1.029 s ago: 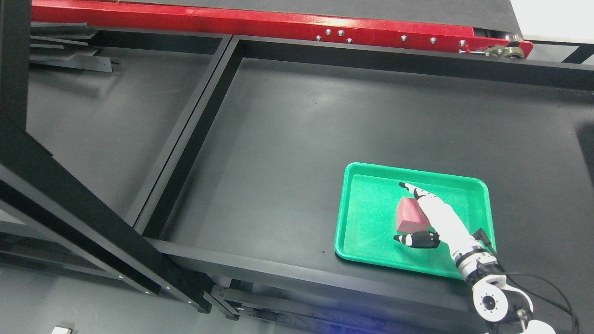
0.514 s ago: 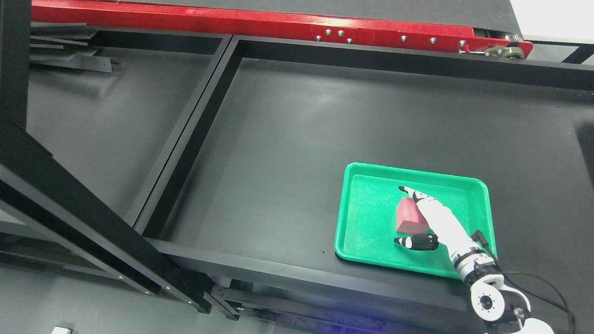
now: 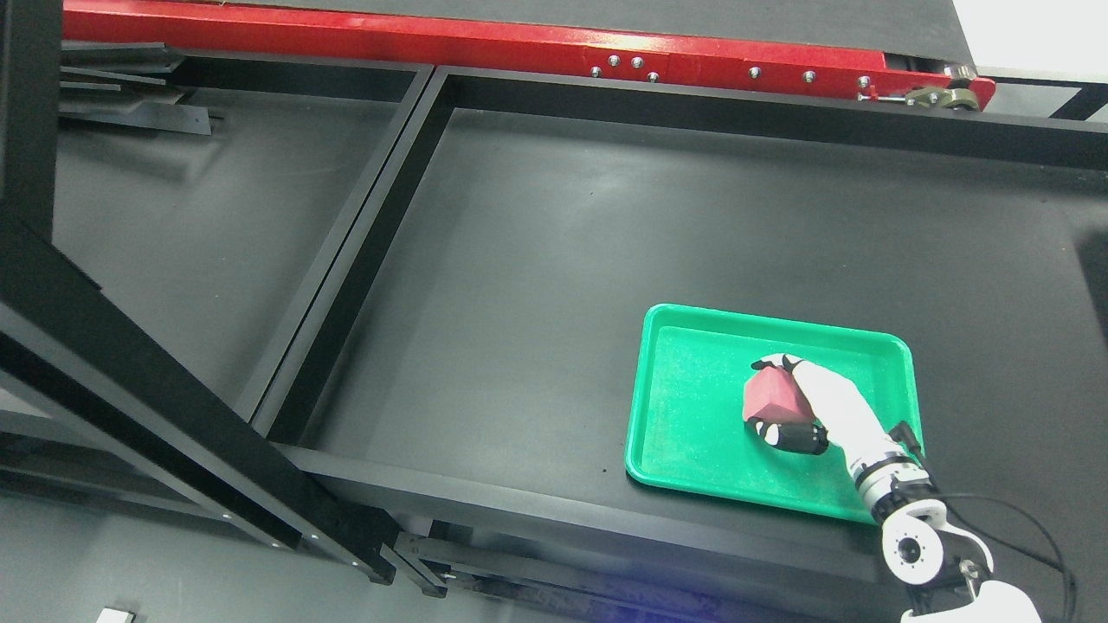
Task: Pick pink block from left shelf to tray
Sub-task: 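Close the right hand fingers around the pink cube, then lift the pink cube out of the green tray with the right hand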
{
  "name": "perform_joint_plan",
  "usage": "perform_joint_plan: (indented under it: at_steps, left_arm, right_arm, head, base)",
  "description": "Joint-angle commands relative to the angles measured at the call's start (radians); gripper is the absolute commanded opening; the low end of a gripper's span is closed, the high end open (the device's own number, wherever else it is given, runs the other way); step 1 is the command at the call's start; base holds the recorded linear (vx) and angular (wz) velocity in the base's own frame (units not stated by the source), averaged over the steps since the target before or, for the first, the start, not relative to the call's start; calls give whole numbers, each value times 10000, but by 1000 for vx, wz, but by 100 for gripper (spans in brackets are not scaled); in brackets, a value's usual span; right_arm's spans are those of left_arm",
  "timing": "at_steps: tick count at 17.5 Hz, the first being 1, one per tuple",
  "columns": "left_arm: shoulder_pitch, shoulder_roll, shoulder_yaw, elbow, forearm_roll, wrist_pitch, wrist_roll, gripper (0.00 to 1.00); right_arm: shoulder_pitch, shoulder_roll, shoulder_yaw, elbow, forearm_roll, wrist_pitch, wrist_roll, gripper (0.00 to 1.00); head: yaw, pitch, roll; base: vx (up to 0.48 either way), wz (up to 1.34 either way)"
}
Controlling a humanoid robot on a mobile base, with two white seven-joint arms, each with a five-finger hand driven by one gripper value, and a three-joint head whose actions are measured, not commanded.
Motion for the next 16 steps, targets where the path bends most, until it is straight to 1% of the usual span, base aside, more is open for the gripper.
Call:
perform_joint_plan:
  at_steps: [1,3,5,8,13,16]
  left_arm:
    - [92,175,0,0,-15,-8,6,100]
    - [92,175,0,0,-15,-8,6,100]
    - [92,175,0,0,-15,-8,6,100]
    - [92,175,0,0,-15,7,6,100]
    - [92,175,0,0,-15,-8,6,100]
    - [92,175,0,0,-15,-8,6,100]
  right_arm:
    - [-44,53,-575,219,-314,-461,-105,2]
    - [-91,38,-700,188,-559,-891,-807,2]
    - [-60,7,-822,81,-774,-1580,-1498,2]
    - [47,38,-1113,-118,-1081,-2287,-2112,2]
    - [308,38,-1482,-594,-1511,-2902,-3555,3]
    - [477,38,-1544,-794,-1618,-3071,-3833,3]
  head:
    - [0,0,0]
    - [0,0,0]
    - [0,0,0]
    - [0,0,0]
    - [0,0,0]
    - [0,0,0]
  base:
    - [0,0]
    - [0,10]
    - [2,-15]
    - [0,0]
    - [0,0]
    - [3,18]
